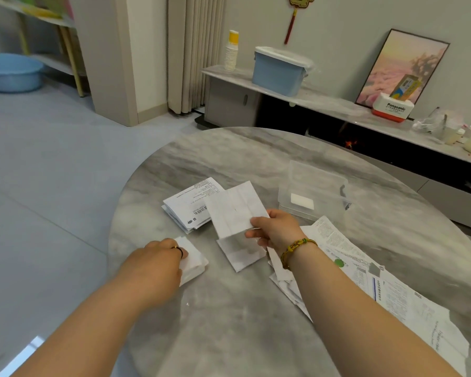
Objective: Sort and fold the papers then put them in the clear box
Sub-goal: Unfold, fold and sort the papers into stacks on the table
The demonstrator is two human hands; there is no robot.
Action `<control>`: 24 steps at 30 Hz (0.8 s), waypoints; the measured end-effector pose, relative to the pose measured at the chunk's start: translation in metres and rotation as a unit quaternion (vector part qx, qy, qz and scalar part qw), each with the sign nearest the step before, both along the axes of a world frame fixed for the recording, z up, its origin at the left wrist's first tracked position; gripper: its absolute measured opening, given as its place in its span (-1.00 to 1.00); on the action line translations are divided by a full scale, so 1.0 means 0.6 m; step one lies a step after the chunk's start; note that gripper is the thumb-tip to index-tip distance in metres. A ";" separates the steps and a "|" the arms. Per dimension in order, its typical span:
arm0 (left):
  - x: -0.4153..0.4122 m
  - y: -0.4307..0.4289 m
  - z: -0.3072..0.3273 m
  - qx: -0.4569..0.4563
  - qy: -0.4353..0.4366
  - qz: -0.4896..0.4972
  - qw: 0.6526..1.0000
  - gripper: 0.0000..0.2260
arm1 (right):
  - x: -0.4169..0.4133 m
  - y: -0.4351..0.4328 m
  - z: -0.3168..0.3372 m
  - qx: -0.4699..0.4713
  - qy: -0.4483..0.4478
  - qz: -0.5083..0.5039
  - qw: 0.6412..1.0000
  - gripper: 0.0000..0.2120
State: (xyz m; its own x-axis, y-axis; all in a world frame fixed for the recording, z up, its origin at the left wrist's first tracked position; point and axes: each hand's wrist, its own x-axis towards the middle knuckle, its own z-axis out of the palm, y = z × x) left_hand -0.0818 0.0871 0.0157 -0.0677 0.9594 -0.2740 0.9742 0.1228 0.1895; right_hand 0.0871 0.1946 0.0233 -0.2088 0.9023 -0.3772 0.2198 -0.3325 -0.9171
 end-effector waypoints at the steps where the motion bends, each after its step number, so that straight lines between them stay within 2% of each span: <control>1: -0.002 0.000 -0.001 -0.003 0.007 -0.007 1.000 -0.62 | -0.014 0.010 -0.003 0.001 -0.008 0.006 1.000 -0.83; 14: -0.015 0.008 -0.015 -0.011 -0.009 -0.029 0.999 -0.63 | -0.121 0.060 -0.024 0.027 -0.102 0.041 0.994 -0.78; 18: -0.015 0.008 -0.016 -0.007 -0.015 -0.029 0.999 -0.65 | -0.132 0.059 -0.034 0.080 -0.173 0.057 0.980 -0.92; 24: -0.016 0.011 -0.014 -0.003 -0.010 -0.024 1.000 -0.65 | -0.137 0.058 -0.046 0.157 -0.248 0.073 0.953 -0.68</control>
State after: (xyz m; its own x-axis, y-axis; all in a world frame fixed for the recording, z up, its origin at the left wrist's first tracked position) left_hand -0.0912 0.0937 0.0072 -0.0154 0.9596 -0.2810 0.9748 0.0769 0.2093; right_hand 0.0047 0.2294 -0.0044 -0.2063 0.9620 -0.1787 0.6754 0.0078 -0.7374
